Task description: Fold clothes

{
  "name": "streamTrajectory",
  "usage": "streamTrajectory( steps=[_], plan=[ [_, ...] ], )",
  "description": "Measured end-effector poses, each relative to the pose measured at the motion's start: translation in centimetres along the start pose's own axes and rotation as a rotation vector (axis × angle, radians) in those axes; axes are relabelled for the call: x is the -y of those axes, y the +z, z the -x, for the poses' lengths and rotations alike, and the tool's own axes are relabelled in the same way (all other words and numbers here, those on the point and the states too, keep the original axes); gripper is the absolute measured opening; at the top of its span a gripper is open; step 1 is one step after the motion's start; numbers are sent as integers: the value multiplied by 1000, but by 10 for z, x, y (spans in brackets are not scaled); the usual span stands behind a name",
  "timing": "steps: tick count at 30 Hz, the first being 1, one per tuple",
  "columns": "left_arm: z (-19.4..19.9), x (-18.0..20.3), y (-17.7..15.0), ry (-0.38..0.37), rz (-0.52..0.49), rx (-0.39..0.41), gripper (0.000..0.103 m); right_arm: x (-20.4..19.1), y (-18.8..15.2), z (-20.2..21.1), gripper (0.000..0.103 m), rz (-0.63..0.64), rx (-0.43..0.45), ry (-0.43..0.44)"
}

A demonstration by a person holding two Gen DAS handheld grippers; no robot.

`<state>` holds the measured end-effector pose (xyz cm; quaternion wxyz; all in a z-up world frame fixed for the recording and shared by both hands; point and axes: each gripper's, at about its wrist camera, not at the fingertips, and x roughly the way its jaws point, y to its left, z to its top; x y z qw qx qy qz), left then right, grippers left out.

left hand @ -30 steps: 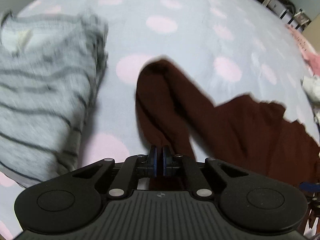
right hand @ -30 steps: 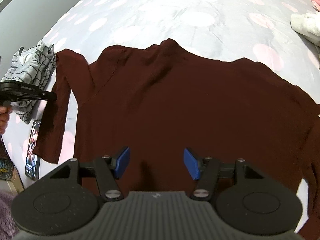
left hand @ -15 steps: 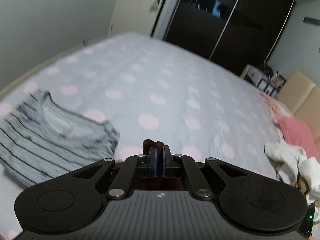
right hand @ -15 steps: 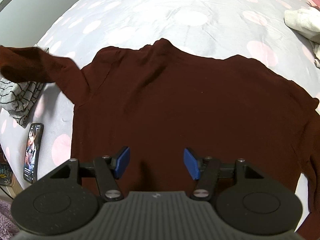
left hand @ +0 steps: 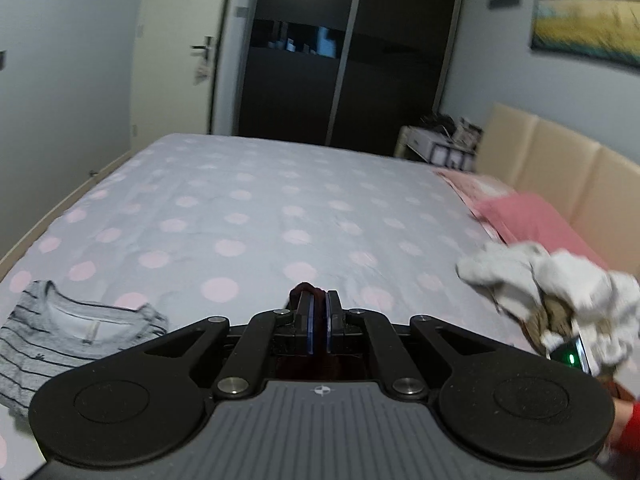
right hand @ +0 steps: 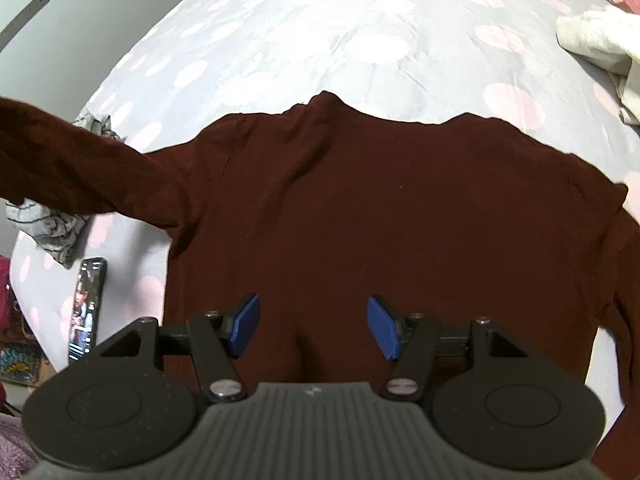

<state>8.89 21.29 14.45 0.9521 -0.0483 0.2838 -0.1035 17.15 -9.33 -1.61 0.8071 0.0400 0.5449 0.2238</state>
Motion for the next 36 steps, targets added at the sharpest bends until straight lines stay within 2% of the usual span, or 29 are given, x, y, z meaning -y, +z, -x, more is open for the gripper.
streamTrajectory(
  steps=[4, 9, 13, 16, 20, 23, 27, 32, 36],
  plan=[
    [-11, 30, -11, -54, -95, -63, 3, -1, -4, 8, 62, 5, 8, 9],
    [-21, 75, -39, -194, -275, -167, 3, 1, -6, 22, 62, 14, 47, 0],
    [-39, 110, -79, -295, -358, -320, 3, 9, -9, 29, 62, -2, 60, -13],
    [-55, 138, -121, -382, -441, -459, 3, 11, -12, 27, 62, -1, 48, -20],
    [-70, 154, -172, -449, -451, -605, 3, 9, -14, 23, 62, 14, 35, -20],
    [-74, 150, -197, -451, -422, -661, 3, 1, -13, 18, 62, 39, 32, -9],
    [-74, 137, -214, -433, -357, -667, 3, -13, -7, 8, 62, 78, 59, 31],
    [-69, 120, -221, -410, -226, -609, 3, -35, 11, -20, 58, 83, 87, 103],
    [-66, 114, -227, -391, -215, -597, 3, -48, 31, -48, 56, 55, 92, 134]
  ],
)
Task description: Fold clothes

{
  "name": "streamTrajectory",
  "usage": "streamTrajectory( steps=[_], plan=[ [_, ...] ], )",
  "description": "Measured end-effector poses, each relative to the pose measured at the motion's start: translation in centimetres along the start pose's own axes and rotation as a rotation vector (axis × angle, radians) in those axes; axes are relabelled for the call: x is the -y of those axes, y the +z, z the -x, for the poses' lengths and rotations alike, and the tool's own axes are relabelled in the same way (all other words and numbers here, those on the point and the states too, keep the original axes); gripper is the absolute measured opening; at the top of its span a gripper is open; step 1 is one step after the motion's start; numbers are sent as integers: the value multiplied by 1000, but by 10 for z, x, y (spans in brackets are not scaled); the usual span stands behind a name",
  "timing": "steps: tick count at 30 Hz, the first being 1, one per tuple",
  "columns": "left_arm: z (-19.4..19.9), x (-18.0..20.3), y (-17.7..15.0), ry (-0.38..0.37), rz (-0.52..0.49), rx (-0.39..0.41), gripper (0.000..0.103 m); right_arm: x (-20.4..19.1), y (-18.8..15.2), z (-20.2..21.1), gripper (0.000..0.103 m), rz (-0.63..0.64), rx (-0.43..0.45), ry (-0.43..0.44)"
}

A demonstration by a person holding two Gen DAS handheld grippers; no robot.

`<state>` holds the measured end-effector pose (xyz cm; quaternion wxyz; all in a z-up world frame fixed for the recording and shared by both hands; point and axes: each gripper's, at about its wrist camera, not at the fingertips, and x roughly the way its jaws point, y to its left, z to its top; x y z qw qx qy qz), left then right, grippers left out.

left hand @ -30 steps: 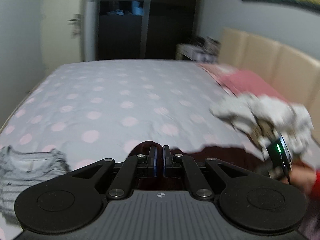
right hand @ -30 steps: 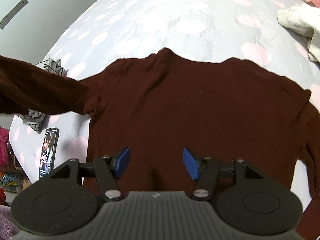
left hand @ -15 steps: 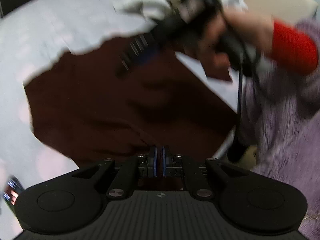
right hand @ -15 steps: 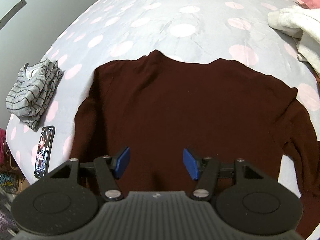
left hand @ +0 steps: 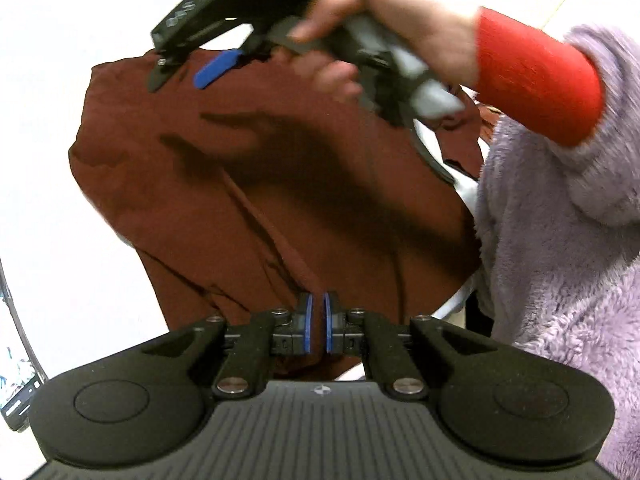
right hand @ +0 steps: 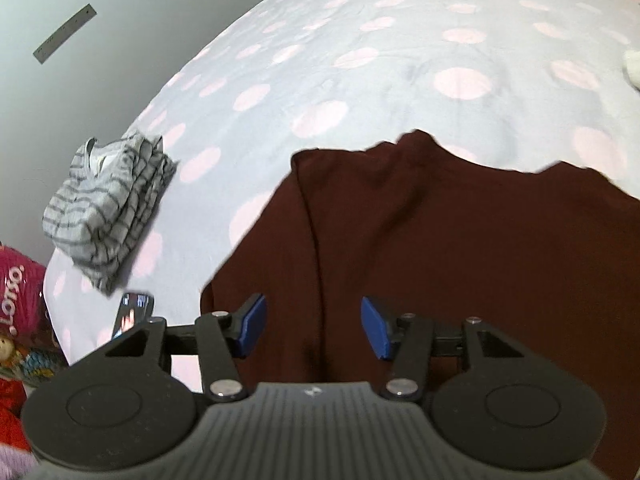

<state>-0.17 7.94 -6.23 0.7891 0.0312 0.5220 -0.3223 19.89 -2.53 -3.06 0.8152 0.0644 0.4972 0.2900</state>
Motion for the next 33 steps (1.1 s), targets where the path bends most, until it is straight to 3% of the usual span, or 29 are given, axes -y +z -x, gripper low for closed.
streamTrajectory(
  steps=[5, 7, 14, 16, 22, 23, 24, 25, 28, 33],
  plan=[
    [-7, -16, 2, 95, 17, -82, 3, -7, 25, -32, 56, 39, -19, -72],
    [-13, -21, 7, 99, 8, -113, 3, -9, 35, -40, 56, 56, -36, -113],
    [-23, -8, 27, 87, -125, -215, 3, -11, 71, -58, 56, 49, -30, -67],
    [-25, -7, 30, 88, -137, -230, 3, -9, 78, -66, 48, 41, -36, -62],
    [-26, -4, 27, 87, -148, -258, 3, -5, 81, -83, 43, 1, -52, 18],
    [-26, -7, 28, 84, -148, -261, 3, -6, 80, -85, 40, -3, -59, 34],
    [-24, -7, 27, 80, -147, -262, 3, -8, 79, -88, 27, -5, -67, 50],
    [-21, -8, 26, 77, -145, -263, 3, -10, 77, -89, 7, 0, -75, 60],
    [-7, -10, 26, 76, -138, -239, 3, -13, 71, -82, 4, 9, -63, 61],
    [49, -7, 23, 65, -151, -109, 3, -11, 77, -37, 3, -6, 12, 102]
  ],
)
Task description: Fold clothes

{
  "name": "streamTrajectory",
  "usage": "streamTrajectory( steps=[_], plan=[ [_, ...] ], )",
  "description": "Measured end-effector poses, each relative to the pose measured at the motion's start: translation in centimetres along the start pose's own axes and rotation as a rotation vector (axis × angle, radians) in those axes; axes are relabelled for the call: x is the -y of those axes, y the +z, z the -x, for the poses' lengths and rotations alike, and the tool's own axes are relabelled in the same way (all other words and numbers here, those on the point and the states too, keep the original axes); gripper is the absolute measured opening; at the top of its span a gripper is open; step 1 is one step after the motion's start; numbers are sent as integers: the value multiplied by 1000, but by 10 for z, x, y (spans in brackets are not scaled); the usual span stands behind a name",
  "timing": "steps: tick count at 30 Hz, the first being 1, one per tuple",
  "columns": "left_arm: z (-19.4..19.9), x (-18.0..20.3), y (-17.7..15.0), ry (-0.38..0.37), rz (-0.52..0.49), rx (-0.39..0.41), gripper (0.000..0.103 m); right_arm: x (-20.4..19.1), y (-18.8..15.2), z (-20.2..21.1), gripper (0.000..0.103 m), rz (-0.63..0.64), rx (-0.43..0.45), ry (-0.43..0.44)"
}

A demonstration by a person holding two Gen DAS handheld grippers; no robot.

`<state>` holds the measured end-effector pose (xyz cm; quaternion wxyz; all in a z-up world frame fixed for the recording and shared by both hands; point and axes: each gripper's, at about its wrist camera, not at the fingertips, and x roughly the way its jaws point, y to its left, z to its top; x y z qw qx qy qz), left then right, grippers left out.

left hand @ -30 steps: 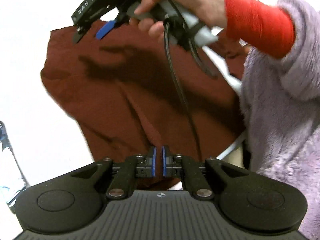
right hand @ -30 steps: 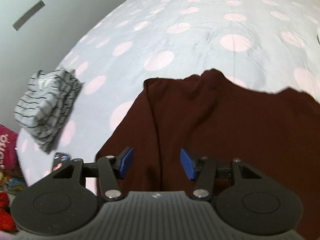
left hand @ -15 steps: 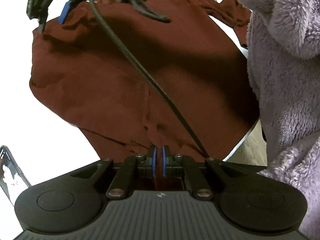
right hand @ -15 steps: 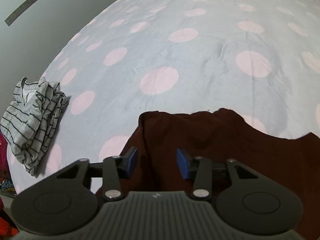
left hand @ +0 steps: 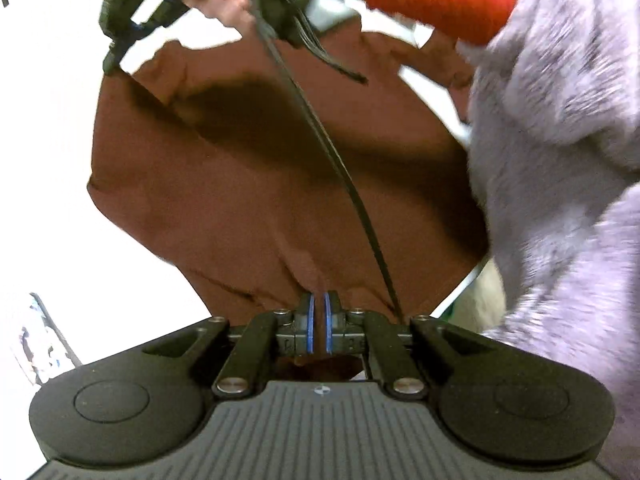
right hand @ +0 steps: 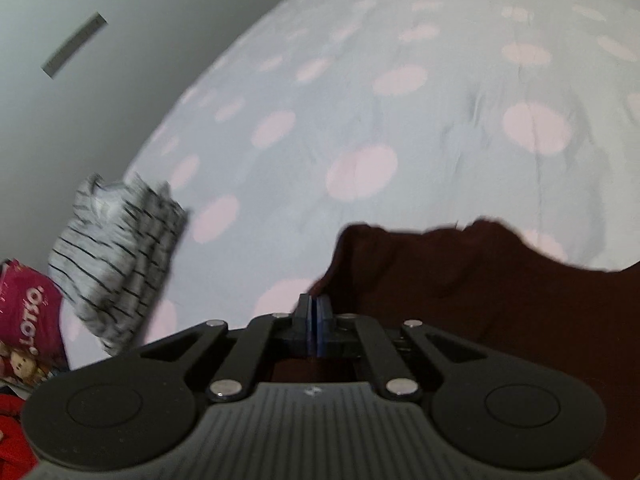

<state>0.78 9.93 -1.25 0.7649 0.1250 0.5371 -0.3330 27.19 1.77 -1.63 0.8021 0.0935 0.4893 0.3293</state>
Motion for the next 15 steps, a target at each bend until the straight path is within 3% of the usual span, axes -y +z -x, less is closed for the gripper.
streamTrajectory(
  steps=[4, 8, 11, 15],
  plan=[
    [41, 6, -12, -23, -54, 94, 3, 2, 1, 34, 3, -12, 43, -2],
    [63, 9, -25, -64, -114, 125, 3, 17, -6, 45, 3, -20, 29, -89],
    [64, 14, -33, -87, -170, 94, 3, 32, -16, 39, 3, -35, -26, -164],
    [54, 7, -42, -66, -149, 13, 4, 50, -31, 18, 3, -57, -101, -214]
  ],
)
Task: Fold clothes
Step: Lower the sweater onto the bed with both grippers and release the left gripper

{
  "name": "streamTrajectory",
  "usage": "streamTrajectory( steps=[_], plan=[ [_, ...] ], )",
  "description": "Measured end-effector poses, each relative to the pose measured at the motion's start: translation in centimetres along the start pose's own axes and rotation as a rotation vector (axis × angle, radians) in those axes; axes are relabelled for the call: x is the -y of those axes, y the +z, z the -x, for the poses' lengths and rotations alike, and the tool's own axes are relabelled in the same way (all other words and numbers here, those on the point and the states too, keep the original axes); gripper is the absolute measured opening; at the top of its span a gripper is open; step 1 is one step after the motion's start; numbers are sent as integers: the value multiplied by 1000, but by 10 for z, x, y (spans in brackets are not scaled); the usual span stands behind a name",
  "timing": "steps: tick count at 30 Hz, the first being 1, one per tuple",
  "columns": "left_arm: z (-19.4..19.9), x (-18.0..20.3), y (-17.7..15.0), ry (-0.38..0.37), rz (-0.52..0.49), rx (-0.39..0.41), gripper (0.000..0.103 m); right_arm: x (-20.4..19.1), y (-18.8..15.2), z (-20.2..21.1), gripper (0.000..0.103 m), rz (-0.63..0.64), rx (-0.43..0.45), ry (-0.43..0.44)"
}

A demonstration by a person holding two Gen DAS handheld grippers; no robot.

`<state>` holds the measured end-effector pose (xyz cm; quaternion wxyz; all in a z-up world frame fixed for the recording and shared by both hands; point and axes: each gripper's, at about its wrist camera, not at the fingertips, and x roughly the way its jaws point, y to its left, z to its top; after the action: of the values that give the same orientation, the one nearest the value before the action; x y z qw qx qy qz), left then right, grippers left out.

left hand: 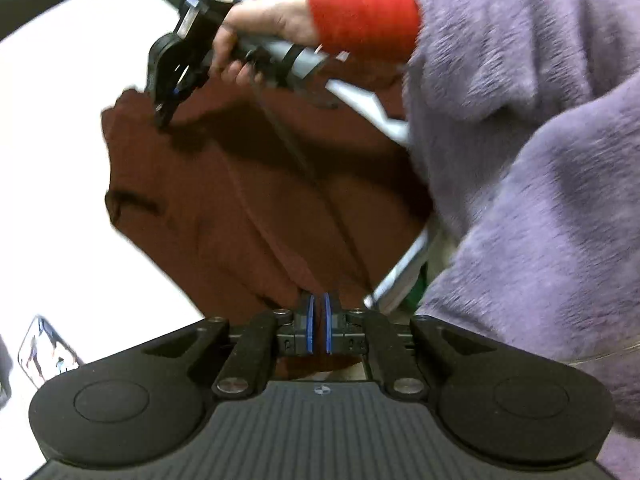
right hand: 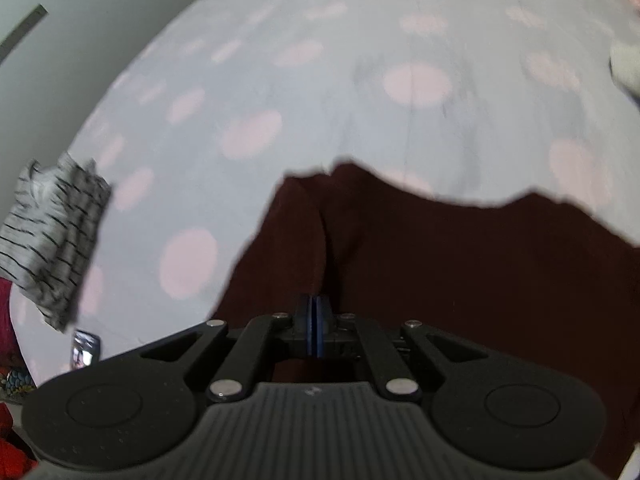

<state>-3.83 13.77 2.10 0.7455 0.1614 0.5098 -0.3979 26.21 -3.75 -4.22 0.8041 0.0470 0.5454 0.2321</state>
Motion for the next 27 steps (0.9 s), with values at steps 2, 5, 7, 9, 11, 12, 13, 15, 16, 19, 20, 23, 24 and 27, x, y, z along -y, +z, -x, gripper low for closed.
streamTrajectory(
  steps=[2, 5, 7, 9, 11, 12, 13, 15, 16, 19, 20, 23, 24, 27],
  plan=[
    [0, -7, -6, 17, 11, -21, 4, 1, -7, -11, 4, -1, -36, -16],
    [-11, -13, 1, 27, 51, -6, 10, 1, -12, -11, 9, 28, -47, -41],
    [-6, -19, 2, 28, 75, 25, 26, 1, -11, -5, 18, 35, -33, -50],
    [-3, -25, 7, 52, 95, 59, 28, 1, -9, 2, 32, 42, -4, -57],
    [-9, -35, 16, 119, 126, 77, 28, 0, -7, 9, 34, 52, 22, -64],
    [-14, -40, 20, 165, 144, 78, 28, 0, -7, 11, 34, 54, 28, -61],
    [-18, -47, 24, 213, 157, 81, 28, 0, -7, 13, 34, 54, 34, -57],
    [-29, -63, 32, 311, 185, 102, 28, 1, -6, 14, 34, 46, 35, -46],
    [-36, -72, 36, 360, 199, 121, 28, 1, -4, 14, 34, 43, 35, -41],
    [-55, -95, 44, 449, 204, 199, 28, 3, 0, 14, 34, 32, 42, -32],
    [-62, -103, 47, 474, 204, 220, 28, 5, 1, 13, 34, 25, 46, -27],
    [-82, -116, 53, 508, 185, 223, 28, 12, 4, 17, 34, 0, 77, -4],
    [-88, -120, 55, 527, 185, 214, 28, 14, 6, 18, 34, -8, 94, 9],
    [-100, -127, 62, 519, 178, 209, 28, 17, 13, 18, 34, -26, 140, 54]
  ],
)
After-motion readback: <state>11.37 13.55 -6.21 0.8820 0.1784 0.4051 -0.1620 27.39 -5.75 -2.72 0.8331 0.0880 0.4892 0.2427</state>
